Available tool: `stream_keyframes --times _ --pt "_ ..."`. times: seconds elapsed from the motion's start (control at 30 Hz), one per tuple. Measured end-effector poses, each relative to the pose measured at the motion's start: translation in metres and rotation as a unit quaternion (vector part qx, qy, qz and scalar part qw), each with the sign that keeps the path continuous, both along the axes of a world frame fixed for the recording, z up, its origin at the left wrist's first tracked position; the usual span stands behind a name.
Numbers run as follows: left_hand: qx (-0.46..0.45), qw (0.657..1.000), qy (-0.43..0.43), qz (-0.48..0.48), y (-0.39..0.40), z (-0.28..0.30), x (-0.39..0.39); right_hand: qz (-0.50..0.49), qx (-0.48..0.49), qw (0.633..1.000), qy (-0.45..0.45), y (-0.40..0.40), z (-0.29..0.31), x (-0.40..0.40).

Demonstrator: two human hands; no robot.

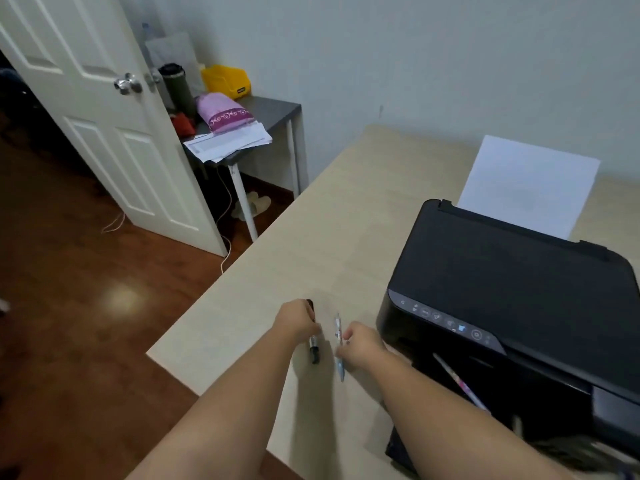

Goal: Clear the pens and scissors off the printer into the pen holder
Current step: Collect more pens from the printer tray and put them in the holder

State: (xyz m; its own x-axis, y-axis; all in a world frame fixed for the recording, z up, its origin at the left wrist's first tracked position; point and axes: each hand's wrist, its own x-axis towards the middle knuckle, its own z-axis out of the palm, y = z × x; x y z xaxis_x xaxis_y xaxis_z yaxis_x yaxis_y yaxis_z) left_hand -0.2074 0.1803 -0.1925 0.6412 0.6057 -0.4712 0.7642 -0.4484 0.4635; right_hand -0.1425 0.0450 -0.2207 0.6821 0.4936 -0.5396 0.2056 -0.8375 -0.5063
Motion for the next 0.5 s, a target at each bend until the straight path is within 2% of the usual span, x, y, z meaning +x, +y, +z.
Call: stream_keyframes --times 0.13,0.27,0.4,0.5 --pt "-0.011 0.999 0.037 -0.004 -0.003 -0.015 0.007 -0.059 -0.003 0.998 -0.017 0.001 -0.017 -0.006" --pt "-0.007 0.999 0.041 -0.013 -0.008 -0.037 0.004 -0.041 -0.028 0.998 -0.041 0.009 -0.024 -0.012" --pt "-0.044 0.999 0.019 0.015 0.002 -0.036 0.007 -0.053 -0.052 0.997 -0.027 0.010 -0.011 -0.009" --pt "-0.090 0.994 -0.031 0.048 0.013 -0.019 0.012 -0.082 -0.013 0.996 -0.019 0.014 0.014 -0.001"
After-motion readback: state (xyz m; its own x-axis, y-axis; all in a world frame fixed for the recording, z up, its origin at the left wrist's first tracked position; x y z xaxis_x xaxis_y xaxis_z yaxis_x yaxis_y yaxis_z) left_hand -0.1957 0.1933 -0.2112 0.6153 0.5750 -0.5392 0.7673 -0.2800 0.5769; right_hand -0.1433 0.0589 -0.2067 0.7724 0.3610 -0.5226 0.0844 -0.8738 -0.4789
